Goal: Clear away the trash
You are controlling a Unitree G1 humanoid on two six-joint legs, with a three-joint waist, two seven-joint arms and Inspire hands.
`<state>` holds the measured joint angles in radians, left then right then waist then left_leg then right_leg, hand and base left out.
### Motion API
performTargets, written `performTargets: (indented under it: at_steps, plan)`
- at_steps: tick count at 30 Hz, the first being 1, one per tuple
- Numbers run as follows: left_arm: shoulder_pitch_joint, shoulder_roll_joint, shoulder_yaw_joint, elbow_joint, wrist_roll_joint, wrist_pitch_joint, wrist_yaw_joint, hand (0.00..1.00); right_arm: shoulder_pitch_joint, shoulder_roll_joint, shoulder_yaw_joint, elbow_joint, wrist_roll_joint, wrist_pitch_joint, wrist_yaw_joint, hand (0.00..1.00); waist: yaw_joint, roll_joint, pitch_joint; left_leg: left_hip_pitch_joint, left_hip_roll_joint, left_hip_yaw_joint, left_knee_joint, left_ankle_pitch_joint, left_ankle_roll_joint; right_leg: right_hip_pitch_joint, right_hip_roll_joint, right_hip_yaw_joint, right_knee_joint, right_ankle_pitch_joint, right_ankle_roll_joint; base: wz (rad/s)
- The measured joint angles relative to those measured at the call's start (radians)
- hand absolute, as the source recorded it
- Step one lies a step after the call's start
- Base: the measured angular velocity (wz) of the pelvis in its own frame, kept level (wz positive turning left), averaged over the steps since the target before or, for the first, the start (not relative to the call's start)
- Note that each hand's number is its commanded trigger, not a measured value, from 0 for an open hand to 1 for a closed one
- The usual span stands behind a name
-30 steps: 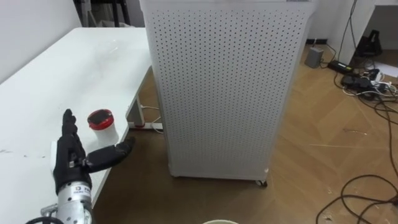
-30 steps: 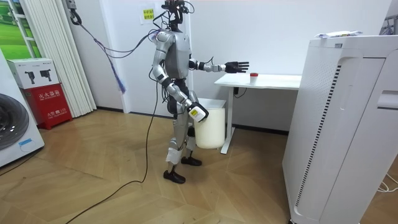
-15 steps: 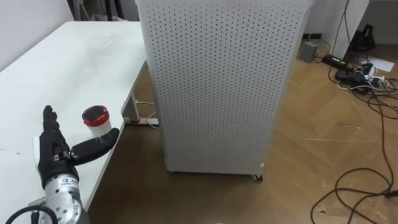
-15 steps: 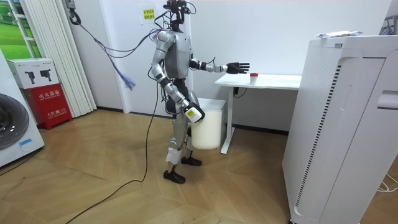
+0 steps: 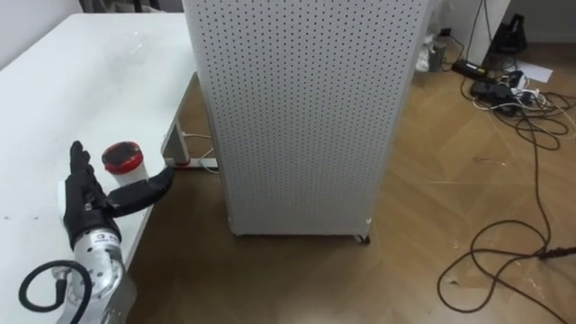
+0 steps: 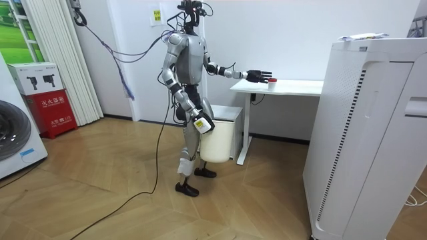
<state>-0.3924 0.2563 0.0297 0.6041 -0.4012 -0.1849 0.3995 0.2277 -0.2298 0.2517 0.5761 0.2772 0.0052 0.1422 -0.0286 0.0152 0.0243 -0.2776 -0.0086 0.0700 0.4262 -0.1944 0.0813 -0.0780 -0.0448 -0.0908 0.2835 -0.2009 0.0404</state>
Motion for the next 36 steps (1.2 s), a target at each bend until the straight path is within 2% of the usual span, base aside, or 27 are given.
performTargets:
  at_steps: [5, 10, 15, 18, 23, 26, 29, 30, 31, 32, 33, 36]
  plan:
    - [-0.043, 0.001, 0.001, 0.045, -0.048, 0.027, -0.012, 0.0, -0.026, 0.017, 0.002, 0.021, 0.002, 0.012, -0.031, 1.0, -0.002, -0.004, 0.0018, -0.032, 0.009, 0.009, 0.021, -0.004, 0.005, -0.029, 0.004, 0.003, 0.012, 0.001, 0.001, -0.02]
    - [-0.061, 0.005, 0.002, 0.063, -0.067, 0.029, -0.012, 0.0, -0.038, 0.025, 0.002, 0.045, 0.027, 0.012, -0.055, 1.0, -0.011, -0.006, 0.0031, -0.041, 0.011, 0.011, 0.021, -0.004, 0.005, -0.044, 0.004, 0.005, 0.021, 0.001, 0.001, -0.01]
    - [-0.113, 0.014, 0.002, 0.106, -0.067, 0.028, -0.01, 0.0, -0.054, 0.025, 0.002, 0.045, 0.028, 0.013, -0.056, 1.0, -0.019, -0.017, 0.0103, -0.062, 0.017, 0.013, 0.029, -0.002, 0.003, -0.073, 0.008, 0.009, 0.045, 0.001, 0.001, -0.03]
    - [-0.162, 0.038, 0.002, 0.17, -0.068, 0.028, -0.014, 0.0, -0.061, 0.022, 0.002, 0.045, 0.029, 0.013, -0.057, 1.0, -0.025, -0.019, 0.0114, -0.077, 0.02, 0.013, 0.038, -0.002, 0.003, -0.085, 0.01, 0.008, 0.045, 0.001, 0.001, 0.0]
    - [-0.213, 0.05, 0.0, 0.216, -0.089, 0.028, -0.006, 0.0, -0.069, 0.019, 0.004, 0.045, 0.032, 0.018, -0.066, 1.0, -0.026, -0.02, 0.0119, -0.1, 0.022, 0.013, 0.048, -0.002, 0.003, -0.108, 0.012, 0.013, 0.054, 0.002, 0.0, -0.01]
    - [-0.214, 0.057, -0.004, 0.217, -0.098, 0.028, 0.005, 0.0, -0.074, 0.018, 0.008, 0.045, 0.035, 0.018, -0.067, 1.0, -0.031, -0.02, 0.0121, -0.106, 0.022, 0.013, 0.052, -0.002, 0.003, -0.117, 0.013, 0.017, 0.062, 0.002, 0.0, -0.01]
    - [-0.214, 0.078, -0.014, 0.217, -0.099, 0.024, 0.011, 0.0, -0.084, 0.017, 0.016, 0.045, 0.039, 0.018, -0.067, 1.0, -0.041, -0.022, 0.0134, -0.119, 0.024, 0.014, 0.056, -0.002, 0.003, -0.136, 0.015, 0.028, 0.074, 0.002, 0.0, -0.04]
    - [-0.214, 0.087, -0.014, 0.217, -0.099, 0.023, 0.014, 0.16, -0.092, 0.017, 0.024, 0.045, 0.043, 0.018, -0.068, 1.0, -0.048, -0.024, 0.0137, -0.124, 0.025, 0.014, 0.057, -0.001, 0.003, -0.143, 0.016, 0.032, 0.08, 0.001, 0.0, -0.03]
    - [-0.214, 0.091, -0.014, 0.217, -0.098, 0.023, 0.018, 0.64, -0.095, 0.017, 0.027, 0.045, 0.047, 0.018, -0.069, 1.0, -0.05, -0.026, 0.0135, -0.127, 0.027, 0.017, 0.058, 0.0, 0.003, -0.147, 0.017, 0.032, 0.081, 0.001, 0.0, -0.07]
    - [-0.219, 0.098, -0.014, 0.221, -0.098, 0.018, 0.025, 0.75, -0.101, 0.017, 0.036, 0.045, 0.054, 0.018, -0.075, 1.0, -0.052, -0.03, 0.0162, -0.131, 0.029, 0.021, 0.058, 0.001, 0.003, -0.153, 0.019, 0.033, 0.082, 0.002, -0.001, -0.08]
    - [-0.224, 0.101, -0.014, 0.223, -0.098, 0.015, 0.032, 1.0, -0.102, 0.017, 0.042, 0.046, 0.059, 0.018, -0.075, 1.0, -0.055, -0.034, 0.0185, -0.132, 0.03, 0.022, 0.058, 0.002, 0.002, -0.153, 0.019, 0.033, 0.081, 0.003, -0.002, -0.06]
    - [-0.234, 0.112, -0.014, 0.223, -0.098, 0.005, 0.055, 1.0, -0.102, 0.018, 0.043, 0.046, 0.078, 0.018, -0.075, 1.0, -0.061, -0.043, 0.0223, -0.139, 0.032, 0.022, 0.061, 0.002, 0.002, -0.16, 0.021, 0.033, 0.083, 0.003, -0.004, 0.0]
